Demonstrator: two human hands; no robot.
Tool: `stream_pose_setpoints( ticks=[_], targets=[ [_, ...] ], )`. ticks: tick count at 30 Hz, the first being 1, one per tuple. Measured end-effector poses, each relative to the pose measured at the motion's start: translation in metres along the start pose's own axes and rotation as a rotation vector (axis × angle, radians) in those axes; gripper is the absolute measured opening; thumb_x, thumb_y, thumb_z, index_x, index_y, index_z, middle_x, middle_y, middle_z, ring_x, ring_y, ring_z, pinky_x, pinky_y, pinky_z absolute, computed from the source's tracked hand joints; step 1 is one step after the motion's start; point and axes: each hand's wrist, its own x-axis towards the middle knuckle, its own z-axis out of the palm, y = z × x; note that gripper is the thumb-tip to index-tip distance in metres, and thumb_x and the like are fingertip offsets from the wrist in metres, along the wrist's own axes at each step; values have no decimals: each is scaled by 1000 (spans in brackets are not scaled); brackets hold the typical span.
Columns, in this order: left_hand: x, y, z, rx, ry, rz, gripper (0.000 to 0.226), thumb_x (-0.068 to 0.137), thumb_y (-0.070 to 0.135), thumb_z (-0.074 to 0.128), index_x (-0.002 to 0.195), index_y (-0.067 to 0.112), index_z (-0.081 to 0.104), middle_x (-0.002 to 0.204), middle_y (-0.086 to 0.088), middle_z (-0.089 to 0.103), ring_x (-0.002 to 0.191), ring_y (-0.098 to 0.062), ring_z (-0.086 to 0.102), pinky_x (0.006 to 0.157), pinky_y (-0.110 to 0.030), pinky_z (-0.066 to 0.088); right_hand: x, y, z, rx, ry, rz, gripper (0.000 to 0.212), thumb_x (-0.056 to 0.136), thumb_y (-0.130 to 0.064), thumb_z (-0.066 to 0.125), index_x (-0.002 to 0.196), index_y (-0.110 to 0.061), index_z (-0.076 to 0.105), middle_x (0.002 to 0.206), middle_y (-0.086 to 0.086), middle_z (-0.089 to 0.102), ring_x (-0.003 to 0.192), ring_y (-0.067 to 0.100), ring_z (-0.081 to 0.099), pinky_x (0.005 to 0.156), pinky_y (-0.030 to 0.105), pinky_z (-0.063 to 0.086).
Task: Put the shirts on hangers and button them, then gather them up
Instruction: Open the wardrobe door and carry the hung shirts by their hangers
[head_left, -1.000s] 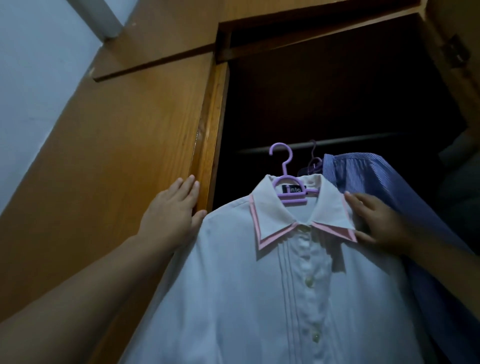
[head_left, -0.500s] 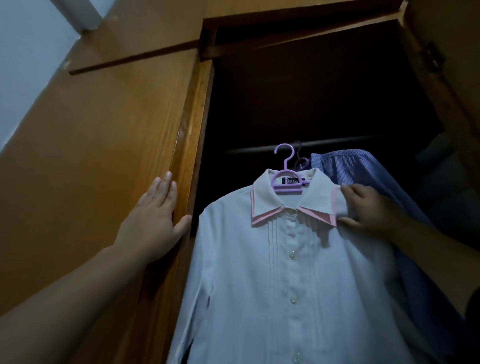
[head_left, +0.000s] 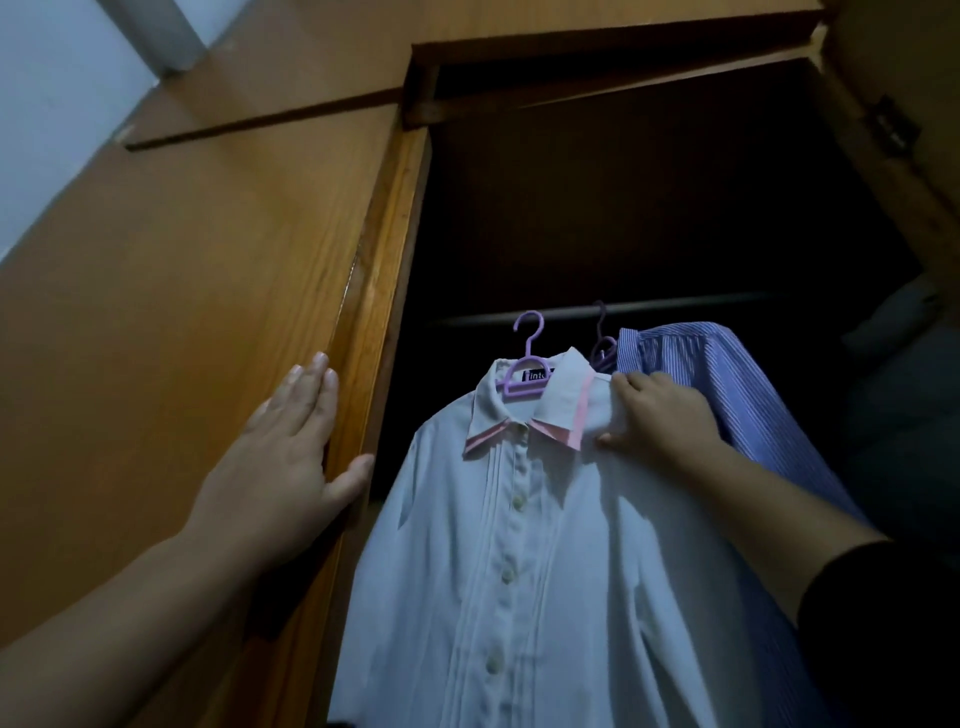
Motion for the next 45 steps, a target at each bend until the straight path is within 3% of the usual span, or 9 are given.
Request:
stream_pose_setpoints(
  ticks=[6, 11, 15, 29, 33, 36, 41, 43, 45],
  targets=[
    [1, 0, 1, -28, 0, -31, 97, 58, 80, -4, 133, 28, -36, 142, 12, -44, 135, -2, -31, 111, -22, -10, 41, -18, 12, -48, -23, 95, 69, 78, -57, 60, 127, -11, 45, 125, 6, 51, 115, 23, 47, 79, 33, 41],
    [2, 1, 2, 14, -2, -27, 95, 55, 79, -8, 128, 27, -42, 137, 14, -49, 132, -2, -36, 108, -19, -15, 66, -30, 17, -193, -19, 133, 43, 89, -29, 54, 128, -10, 48, 124, 9, 48, 114, 27, 46, 79, 31, 39],
    [1, 3, -1, -25, 4, -17, 96, 53, 79, -6, 128, 30, -39, 135, 18, -47, 130, 2, -36, 105, -16, -16, 81, -37, 17, -236, -12, 160, 38, 91, -19, 47, 129, -10, 50, 126, 10, 47, 115, 28, 44, 83, 33, 40],
    [1, -2, 3, -24, -7, -7, 96, 55, 81, -6, 129, 31, -40, 136, 17, -48, 132, -1, -35, 109, -20, -13, 54, 26, 32, -297, -13, 99, 49, 88, -35, 52, 130, -13, 43, 124, 3, 48, 112, 22, 46, 83, 34, 38],
    [0, -1, 2, -38, 0, -17, 97, 56, 80, -4, 132, 28, -36, 141, 13, -43, 135, -3, -32, 111, -22, -11, 41, 36, 27, -283, -41, 67, 78, 86, -59, 48, 143, -11, 25, 143, 4, 35, 126, 22, 37, 95, 36, 32],
    [1, -1, 2, -38, 0, -13, 99, 58, 79, -4, 136, 25, -32, 146, 9, -39, 137, -5, -30, 112, -23, -10, 26, 30, 21, -259, -46, 76, 86, 87, -65, 42, 149, -11, 15, 156, 5, 18, 142, 24, 17, 114, 43, 14],
    [-4, -4, -3, -50, -54, 13, 104, 63, 83, 7, 139, 22, -28, 150, 5, -34, 141, -10, -26, 114, -27, -9, -5, 6, -1, -208, -54, 66, 81, 90, -63, 37, 149, -12, 17, 157, 6, 18, 145, 25, 8, 115, 49, -2],
    [-10, -3, -9, -50, -102, 10, 102, 76, 85, 23, 138, 23, -28, 151, 4, -33, 143, -13, -23, 116, -29, -6, -20, -7, -11, -139, -56, 64, 78, 90, -61, 39, 148, -12, 21, 156, 8, 20, 145, 25, 10, 115, 50, -3],
    [-18, 1, -16, -77, -135, 2, 94, 85, 68, 40, 138, 25, -26, 154, 3, -26, 144, -14, -18, 118, -33, -1, -35, -25, -23, -48, -54, 52, 75, 90, -59, 41, 147, -12, 25, 155, 8, 23, 145, 26, 12, 115, 50, -3]
  ],
)
